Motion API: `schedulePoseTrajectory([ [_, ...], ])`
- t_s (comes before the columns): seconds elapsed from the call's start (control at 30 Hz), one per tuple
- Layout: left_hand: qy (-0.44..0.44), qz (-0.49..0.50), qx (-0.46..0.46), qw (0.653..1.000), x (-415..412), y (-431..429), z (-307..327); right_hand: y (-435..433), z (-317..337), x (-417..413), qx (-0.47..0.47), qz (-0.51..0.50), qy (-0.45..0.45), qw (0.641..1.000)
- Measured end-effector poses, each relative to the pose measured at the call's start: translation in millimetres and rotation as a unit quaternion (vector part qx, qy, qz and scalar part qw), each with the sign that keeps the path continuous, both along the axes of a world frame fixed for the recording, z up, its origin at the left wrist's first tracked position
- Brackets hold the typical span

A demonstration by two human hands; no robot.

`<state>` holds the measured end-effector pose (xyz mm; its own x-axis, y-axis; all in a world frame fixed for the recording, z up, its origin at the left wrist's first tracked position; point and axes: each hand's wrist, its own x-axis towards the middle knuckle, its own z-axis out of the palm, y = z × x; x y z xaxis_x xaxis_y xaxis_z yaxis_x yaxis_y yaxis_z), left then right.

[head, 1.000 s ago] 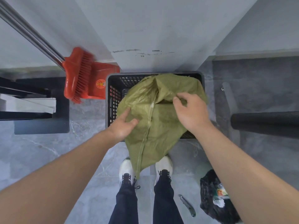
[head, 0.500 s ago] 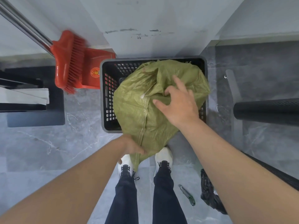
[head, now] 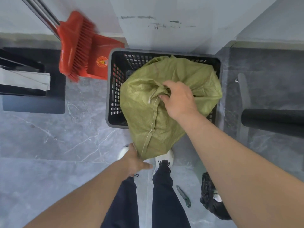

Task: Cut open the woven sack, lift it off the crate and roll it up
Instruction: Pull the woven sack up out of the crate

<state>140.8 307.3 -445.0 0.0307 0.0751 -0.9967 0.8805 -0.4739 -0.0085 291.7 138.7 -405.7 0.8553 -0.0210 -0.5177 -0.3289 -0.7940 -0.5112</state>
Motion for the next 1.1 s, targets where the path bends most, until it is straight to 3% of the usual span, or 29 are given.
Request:
schedulePoseTrajectory([
  [0.07,-0.041,-0.032,0.043,0.998,-24,4,-18,0,-5,-3,-0.009,-0.008,-0.009,1.000],
  [0.2,-0.121,-0.006,0.087,0.989,-27,6,-21,1,-5,-10,-0.020,-0.048,-0.047,0.998],
  [0.43,-0.140,-0.009,-0.002,0.990,10,13,18,23,30,-19,-0.013,-0.170,-0.120,0.978],
  [0.53,-0.201,-0.032,-0.042,0.978,19,9,48,25,54,-18,-0.005,-0.227,-0.139,0.964],
  [0.7,-0.338,-0.013,-0.100,0.936,27,7,106,15,106,-19,0.011,-0.314,-0.256,0.914],
  [0.77,-0.401,-0.047,-0.093,0.910,26,11,128,12,125,-24,0.014,-0.357,-0.281,0.891],
  [0.87,-0.471,-0.111,-0.083,0.871,14,16,157,14,149,-39,0.021,-0.394,-0.282,0.875],
  [1.1,-0.588,-0.079,-0.044,0.804,42,16,203,24,196,-60,0.050,-0.400,-0.298,0.865],
])
